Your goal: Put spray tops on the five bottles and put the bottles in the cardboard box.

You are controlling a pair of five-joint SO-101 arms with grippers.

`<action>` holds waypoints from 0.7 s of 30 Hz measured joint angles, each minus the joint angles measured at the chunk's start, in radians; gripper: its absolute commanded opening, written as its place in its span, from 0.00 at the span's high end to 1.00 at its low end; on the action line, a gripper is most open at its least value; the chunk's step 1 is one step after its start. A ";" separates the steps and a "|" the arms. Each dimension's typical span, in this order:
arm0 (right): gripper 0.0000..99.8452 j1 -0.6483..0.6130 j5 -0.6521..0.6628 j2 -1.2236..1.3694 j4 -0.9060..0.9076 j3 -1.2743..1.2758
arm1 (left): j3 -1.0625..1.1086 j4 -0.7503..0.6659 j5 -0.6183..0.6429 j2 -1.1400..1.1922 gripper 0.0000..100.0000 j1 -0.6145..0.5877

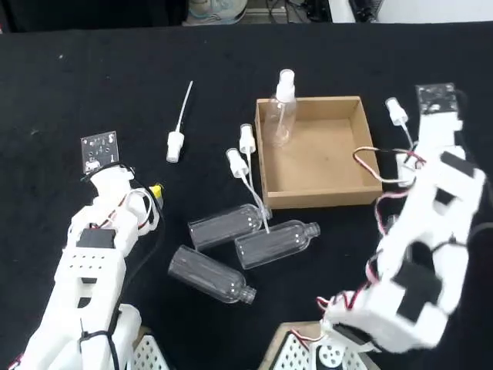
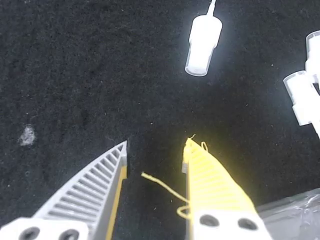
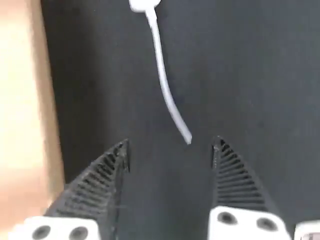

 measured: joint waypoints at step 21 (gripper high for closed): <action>0.83 -0.041 0.006 0.552 -0.028 -0.496 | 0.000 0.000 0.000 0.000 0.82 0.000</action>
